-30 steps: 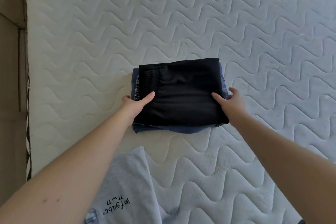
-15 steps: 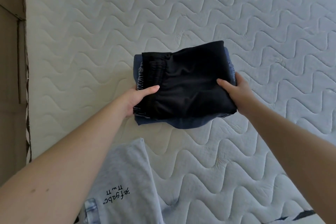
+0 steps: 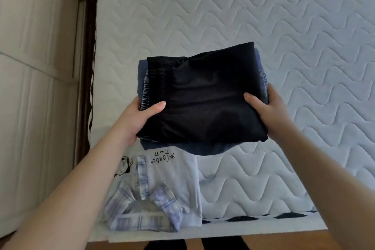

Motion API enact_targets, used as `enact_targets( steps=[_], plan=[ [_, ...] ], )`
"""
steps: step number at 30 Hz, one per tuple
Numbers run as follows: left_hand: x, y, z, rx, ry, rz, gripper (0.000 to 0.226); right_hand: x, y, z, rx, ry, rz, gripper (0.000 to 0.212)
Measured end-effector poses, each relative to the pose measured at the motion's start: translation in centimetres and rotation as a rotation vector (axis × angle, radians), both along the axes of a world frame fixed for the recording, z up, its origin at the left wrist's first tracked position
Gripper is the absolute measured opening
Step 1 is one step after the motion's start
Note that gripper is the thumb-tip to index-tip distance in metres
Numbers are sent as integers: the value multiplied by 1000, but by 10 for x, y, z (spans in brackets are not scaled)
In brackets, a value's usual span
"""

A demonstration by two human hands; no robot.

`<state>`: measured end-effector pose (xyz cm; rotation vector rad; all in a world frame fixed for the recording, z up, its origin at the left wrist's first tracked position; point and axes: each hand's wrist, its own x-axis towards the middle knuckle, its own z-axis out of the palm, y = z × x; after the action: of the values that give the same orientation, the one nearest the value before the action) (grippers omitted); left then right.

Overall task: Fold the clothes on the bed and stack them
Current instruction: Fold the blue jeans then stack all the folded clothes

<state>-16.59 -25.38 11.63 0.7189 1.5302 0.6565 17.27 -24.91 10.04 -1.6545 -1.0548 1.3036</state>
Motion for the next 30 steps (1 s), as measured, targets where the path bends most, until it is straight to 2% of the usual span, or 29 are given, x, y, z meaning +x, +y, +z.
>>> enact_targets(
  steps=[6, 13, 17, 22, 27, 30],
  plan=[
    [-61, -96, -3, -68, -46, 84, 69, -58, -66, -1, -71, 18, 90, 37],
    [-143, -175, -13, -131, -17, 110, 81, -140, -149, -21, -176, 76, 82, 32],
    [-169, -194, -19, -139, -4, 54, 71, -169, -182, -34, -240, 101, 49, 37],
    [-176, -205, -43, -157, 21, 78, 62, -182, -197, -53, -275, 68, 11, 39],
    [-168, -207, -70, -179, 135, 100, 80, -181, -190, -70, -326, 32, 11, 33],
    [-169, -208, -74, -160, 140, 94, 84, -183, -186, -70, -345, 23, 17, 27]
  ],
)
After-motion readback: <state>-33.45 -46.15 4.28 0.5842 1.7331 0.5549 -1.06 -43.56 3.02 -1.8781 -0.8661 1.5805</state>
